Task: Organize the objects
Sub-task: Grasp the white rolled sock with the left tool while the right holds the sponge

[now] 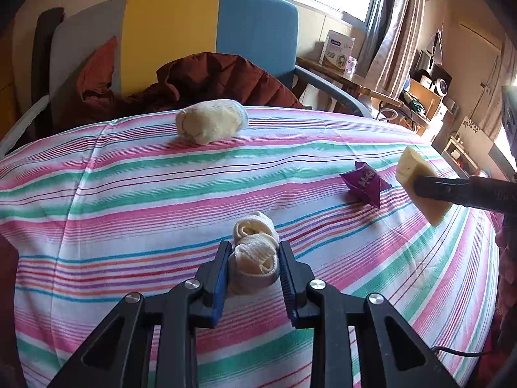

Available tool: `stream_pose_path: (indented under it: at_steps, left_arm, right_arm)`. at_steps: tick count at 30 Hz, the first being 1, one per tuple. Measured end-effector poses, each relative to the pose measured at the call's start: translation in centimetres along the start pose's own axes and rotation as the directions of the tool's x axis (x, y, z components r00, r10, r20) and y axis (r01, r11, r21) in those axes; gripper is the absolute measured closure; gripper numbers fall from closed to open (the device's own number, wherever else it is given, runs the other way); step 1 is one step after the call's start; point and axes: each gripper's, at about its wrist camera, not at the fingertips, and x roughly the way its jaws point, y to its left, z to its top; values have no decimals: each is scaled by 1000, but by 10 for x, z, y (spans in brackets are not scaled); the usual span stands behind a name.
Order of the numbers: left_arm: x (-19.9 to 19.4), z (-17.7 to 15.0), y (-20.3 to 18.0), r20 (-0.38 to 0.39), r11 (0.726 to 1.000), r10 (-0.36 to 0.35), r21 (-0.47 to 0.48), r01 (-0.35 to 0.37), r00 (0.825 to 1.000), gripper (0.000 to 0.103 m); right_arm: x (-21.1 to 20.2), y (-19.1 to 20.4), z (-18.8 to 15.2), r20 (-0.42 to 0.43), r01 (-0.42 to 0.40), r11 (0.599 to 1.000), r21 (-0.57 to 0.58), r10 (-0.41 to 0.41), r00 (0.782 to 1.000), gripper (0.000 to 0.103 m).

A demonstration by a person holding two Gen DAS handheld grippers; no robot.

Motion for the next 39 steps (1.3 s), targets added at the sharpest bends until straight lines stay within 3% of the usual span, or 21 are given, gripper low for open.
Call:
stream_pose_path:
  at_steps: [7,15,20,22,26,29,30,31,33,39]
  left_arm:
    - [-36,-24,-2,63,999,-5,41,3,998,75]
    - [-49,-36,5,59,1000,1,30,-3,998,75]
    - [-33,-24,3,-15,1000,-15,9,15,1000,71]
    - [-24,-13,1,-33,1000,-6,-6,6,999,58]
    - [3,3,-5,-86,1000,23,5,-22,996,58]
    - [11,11,-6,-65,1000,6,-5,-7,998,58]
    - [11,11,-5,-54,1000,-9,-10,9,998,61]
    - [12,8,-5,-52,1000,-10,-11,9,999,71]
    - [10,5,0,-33,1000,-3,-19,3,999,77]
    - [-5,-4,14,7,997,-3,-75,3,1000,77]
  right_arm:
    - [0,17,-1,25,-11,997,-83,13,1000,43]
    - [5,23,-5,15,-24,995,-94,26,1000,43]
    - [3,23,-6,25,-21,996,-91,23,999,42]
    - [3,23,-6,22,-18,995,-97,20,1000,42]
    - [7,22,-6,11,-23,995,-92,24,1000,42]
    - [6,20,-4,11,-30,996,-82,31,999,42]
    - [6,19,-4,10,-32,996,-79,33,999,42]
    - [6,18,-3,9,-36,997,-74,37,999,42]
    - [6,18,-3,8,-49,997,-66,49,999,42]
    - [7,27,-5,-4,-84,992,-90,84,996,42]
